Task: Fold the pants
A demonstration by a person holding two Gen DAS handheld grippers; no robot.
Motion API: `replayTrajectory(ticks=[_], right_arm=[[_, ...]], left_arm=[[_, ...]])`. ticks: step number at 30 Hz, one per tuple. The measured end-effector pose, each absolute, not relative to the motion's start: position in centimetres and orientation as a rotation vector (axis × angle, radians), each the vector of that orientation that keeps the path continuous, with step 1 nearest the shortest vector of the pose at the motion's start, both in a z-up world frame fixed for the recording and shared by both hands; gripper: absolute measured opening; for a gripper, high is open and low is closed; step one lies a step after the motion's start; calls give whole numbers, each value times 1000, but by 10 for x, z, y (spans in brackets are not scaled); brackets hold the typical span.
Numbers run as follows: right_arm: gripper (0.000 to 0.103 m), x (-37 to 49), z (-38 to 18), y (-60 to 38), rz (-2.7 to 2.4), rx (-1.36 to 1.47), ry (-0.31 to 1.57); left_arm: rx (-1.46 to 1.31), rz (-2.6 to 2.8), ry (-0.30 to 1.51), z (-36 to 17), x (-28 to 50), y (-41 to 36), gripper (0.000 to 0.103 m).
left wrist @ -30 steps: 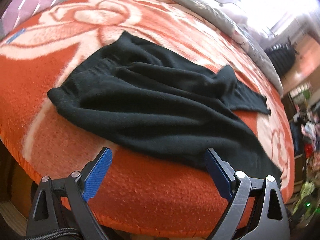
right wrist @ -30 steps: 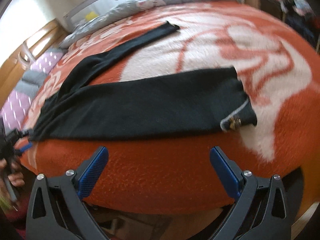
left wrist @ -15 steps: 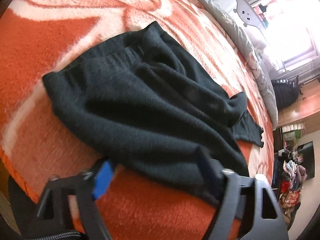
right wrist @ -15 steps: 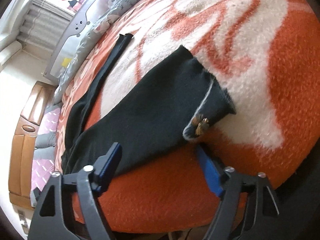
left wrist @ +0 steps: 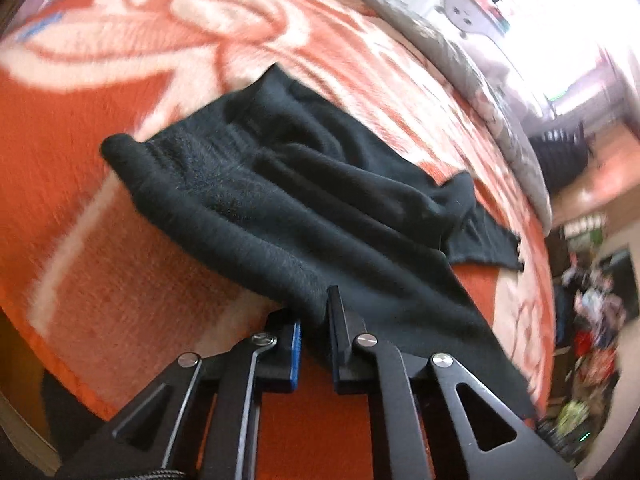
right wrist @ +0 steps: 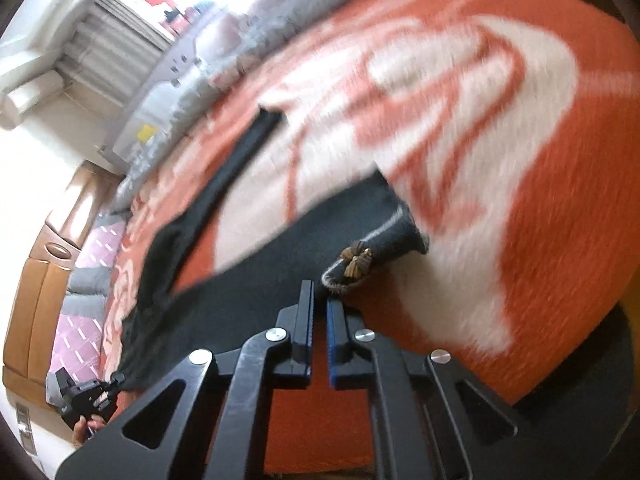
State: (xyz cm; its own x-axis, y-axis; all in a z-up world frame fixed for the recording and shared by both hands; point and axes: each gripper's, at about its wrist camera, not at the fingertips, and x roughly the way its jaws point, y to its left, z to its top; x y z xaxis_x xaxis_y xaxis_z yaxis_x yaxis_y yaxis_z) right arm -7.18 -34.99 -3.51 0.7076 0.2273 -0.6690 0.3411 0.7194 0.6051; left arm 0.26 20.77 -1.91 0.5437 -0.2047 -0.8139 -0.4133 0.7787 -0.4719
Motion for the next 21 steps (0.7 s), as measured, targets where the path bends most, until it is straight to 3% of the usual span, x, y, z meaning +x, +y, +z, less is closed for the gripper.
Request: replayTrajectory(ticks=[8,11,15,18,21], right_arm=[[6,-67,-65,-355,-110,770,937],[6,-71,-73,-354,-116,776,982],[28,-76,-60,-368,-264,717,1007],[28,-79,-34,-380,-284,684,918],[28,-62,-18,-384,-231,689,879]], left_arm=[[-589,148,1099,-44,-11,203,5],[-575,125,1115,-48,-16,205,14],[-533,108,1100,-29,-27,207,21],[-528,63,1054,-2,-34,205,21],[-503,19,1014,23,-29,196,31]])
